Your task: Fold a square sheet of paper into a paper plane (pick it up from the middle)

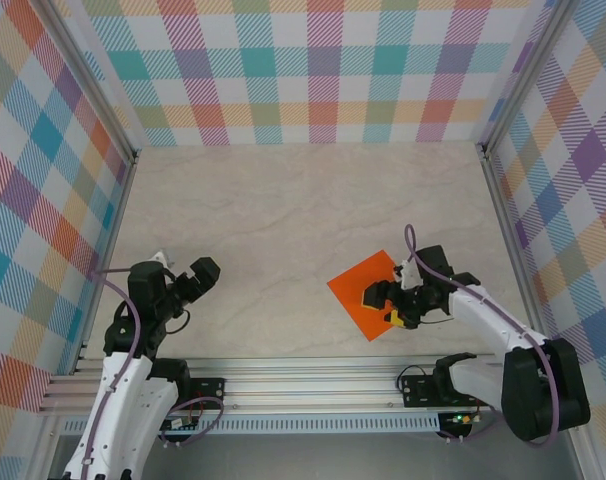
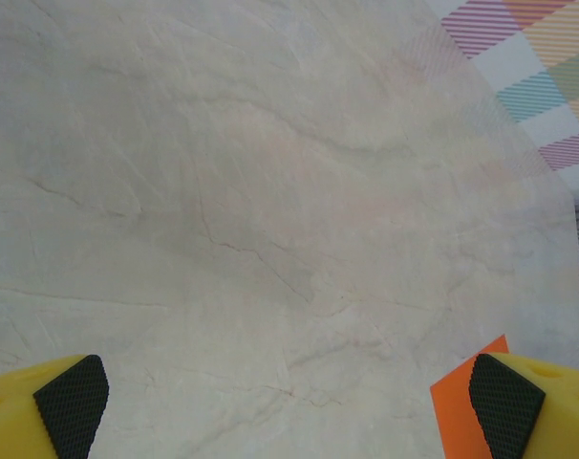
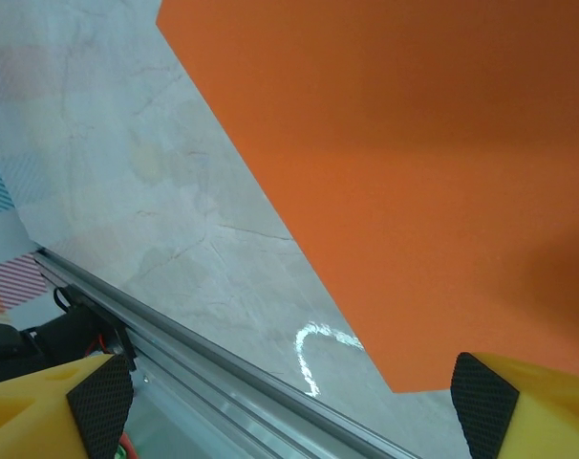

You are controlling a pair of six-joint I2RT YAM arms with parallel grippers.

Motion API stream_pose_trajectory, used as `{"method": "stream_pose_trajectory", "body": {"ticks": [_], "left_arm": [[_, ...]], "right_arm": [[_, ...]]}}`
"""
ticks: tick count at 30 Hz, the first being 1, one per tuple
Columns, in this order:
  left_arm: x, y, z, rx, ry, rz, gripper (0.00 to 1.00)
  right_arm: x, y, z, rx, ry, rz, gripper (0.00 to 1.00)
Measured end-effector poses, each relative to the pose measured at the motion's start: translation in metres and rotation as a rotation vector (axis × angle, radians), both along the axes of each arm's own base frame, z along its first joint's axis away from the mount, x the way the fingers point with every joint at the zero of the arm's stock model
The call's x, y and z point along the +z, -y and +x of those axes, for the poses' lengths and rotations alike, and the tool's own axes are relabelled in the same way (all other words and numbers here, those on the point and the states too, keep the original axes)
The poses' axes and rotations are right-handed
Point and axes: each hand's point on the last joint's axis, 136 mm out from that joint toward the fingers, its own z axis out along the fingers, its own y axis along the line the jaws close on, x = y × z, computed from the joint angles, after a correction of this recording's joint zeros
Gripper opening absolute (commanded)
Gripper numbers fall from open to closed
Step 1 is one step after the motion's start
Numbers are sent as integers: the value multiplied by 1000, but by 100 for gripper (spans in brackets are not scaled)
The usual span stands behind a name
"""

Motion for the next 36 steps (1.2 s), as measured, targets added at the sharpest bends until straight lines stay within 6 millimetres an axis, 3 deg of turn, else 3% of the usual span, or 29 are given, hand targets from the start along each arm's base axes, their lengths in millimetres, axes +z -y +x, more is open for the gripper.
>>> {"method": "stream_pose_trajectory", "body": {"ticks": [8, 14, 28, 31, 36], "left_arm": [[-11, 8, -1, -35, -58, -27, 100], [-22, 15, 0, -66, -114, -50, 100], [-29, 22, 1, -101, -152, -78, 100], [-29, 27, 5, -120, -149, -88, 100], [-39, 41, 9, -176, -189, -98, 100]], "right_arm": [[-23, -3, -4, -1, -46, -34, 90], [-27, -20, 4, 40, -88, -51, 87], [-25, -105, 56, 137, -74, -57, 86], [-24, -106, 66, 135, -20, -119, 91], [-10, -78, 97, 81, 100, -292, 100]]}}
